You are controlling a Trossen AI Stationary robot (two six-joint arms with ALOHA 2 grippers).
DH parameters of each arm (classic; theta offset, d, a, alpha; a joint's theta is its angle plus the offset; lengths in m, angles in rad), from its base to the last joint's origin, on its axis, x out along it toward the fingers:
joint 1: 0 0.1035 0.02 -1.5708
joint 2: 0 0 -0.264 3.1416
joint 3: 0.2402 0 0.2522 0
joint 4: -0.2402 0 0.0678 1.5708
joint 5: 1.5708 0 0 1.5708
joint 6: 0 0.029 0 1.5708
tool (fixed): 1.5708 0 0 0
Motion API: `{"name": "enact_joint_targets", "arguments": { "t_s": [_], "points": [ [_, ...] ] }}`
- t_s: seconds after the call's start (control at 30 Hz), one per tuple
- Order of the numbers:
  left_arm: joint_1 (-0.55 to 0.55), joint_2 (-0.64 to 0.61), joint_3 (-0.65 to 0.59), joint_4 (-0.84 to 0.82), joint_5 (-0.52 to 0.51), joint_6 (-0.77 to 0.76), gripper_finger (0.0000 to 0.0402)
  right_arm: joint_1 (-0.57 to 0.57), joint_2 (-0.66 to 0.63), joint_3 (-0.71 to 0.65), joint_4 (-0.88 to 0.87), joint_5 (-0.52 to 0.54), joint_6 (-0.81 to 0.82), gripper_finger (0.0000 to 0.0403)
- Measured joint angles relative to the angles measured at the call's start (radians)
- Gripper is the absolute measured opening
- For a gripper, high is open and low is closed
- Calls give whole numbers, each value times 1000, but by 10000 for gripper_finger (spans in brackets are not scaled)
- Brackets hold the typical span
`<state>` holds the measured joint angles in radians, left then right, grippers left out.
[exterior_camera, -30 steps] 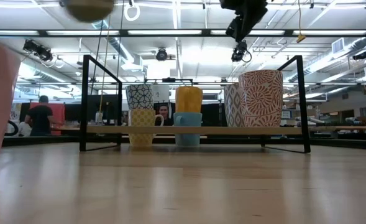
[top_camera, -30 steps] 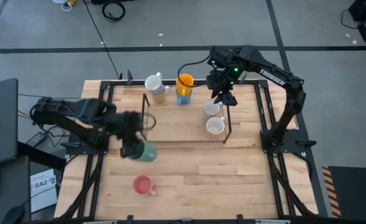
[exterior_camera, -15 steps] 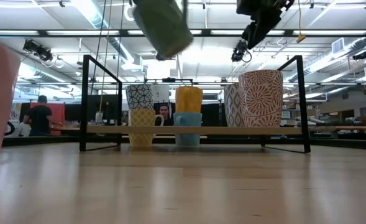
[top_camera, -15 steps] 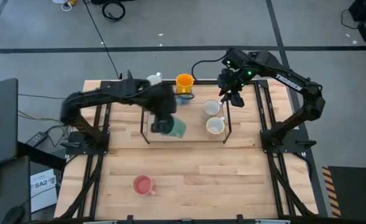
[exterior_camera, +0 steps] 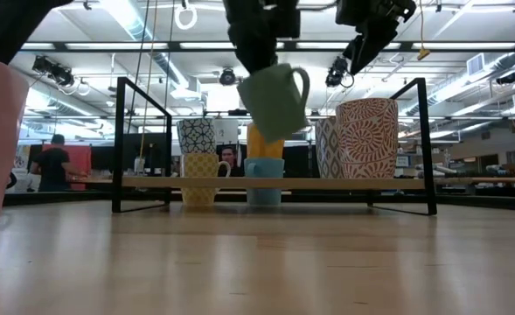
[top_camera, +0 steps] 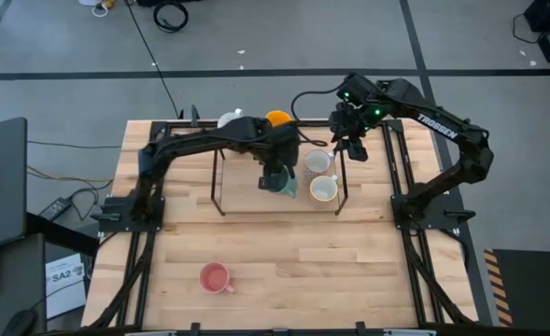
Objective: Place coffee mugs
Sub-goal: Put the green mug on the shelf
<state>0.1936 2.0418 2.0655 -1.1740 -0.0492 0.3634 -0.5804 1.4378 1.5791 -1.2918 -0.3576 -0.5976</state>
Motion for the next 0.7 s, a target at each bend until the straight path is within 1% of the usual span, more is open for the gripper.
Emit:
{"name": "enact_joint_targets", "arguments": {
  "t_s": [0.23,0.43,0.7],
  "points": [
    [-2,62,0,26,-1,-11,31,0,1,0,23,0,0,149],
    [-13,79,1,77,-4,-46,31,0,1,0,37,2,0,149],
    [-36,105,0,74,-3,-69,31,0,1,0,39,8,1,149]
  ]
}}
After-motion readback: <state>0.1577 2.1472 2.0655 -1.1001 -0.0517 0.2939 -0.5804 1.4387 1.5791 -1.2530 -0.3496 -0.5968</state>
